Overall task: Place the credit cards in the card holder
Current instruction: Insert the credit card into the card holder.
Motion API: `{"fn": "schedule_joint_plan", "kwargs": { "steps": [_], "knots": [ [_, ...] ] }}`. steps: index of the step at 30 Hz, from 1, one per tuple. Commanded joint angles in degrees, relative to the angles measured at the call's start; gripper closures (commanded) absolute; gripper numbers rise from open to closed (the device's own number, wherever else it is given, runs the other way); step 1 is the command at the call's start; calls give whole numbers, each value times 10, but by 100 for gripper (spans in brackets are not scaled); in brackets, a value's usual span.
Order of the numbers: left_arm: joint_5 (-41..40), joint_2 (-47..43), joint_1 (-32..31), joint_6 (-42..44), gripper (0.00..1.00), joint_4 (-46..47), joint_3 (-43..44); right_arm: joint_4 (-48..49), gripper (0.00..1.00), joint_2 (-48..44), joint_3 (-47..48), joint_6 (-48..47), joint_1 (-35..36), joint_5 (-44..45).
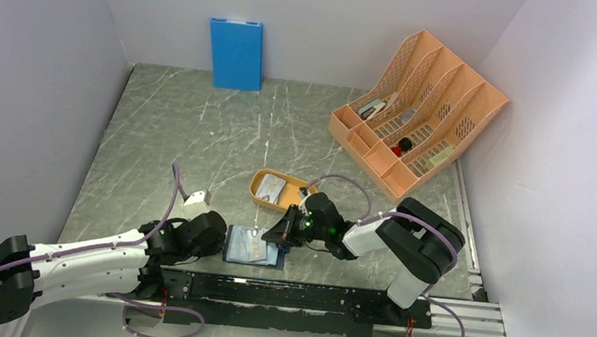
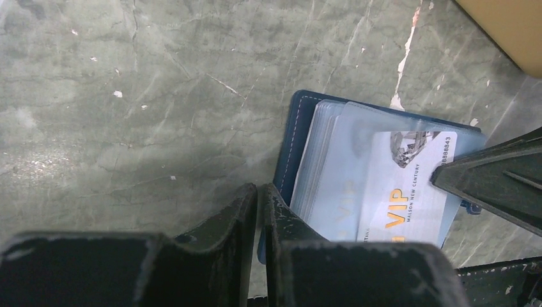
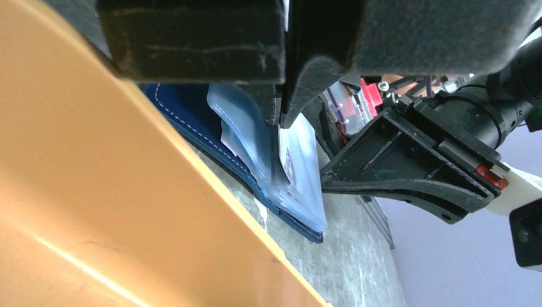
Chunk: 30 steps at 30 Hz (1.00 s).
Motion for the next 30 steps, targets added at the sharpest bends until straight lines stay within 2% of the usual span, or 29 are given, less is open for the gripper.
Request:
{"fn": "schedule_joint_plan", "kwargs": {
  "steps": [1,10,21,30],
  "knots": [
    [50,8,1,-1,84,-11,-34,11,100,16,-8,20,5,33],
    [54,-9,1,-7,86,-16,-39,-6,100,-2,-19,29,22,81],
    [52,-19,2,-8,87,-24,-39,-114,100,-48,0,-39,27,135],
    [57,-12,2,-10,87,-19,-40,-116,100,-52,2,-51,29,141]
  ]
}}
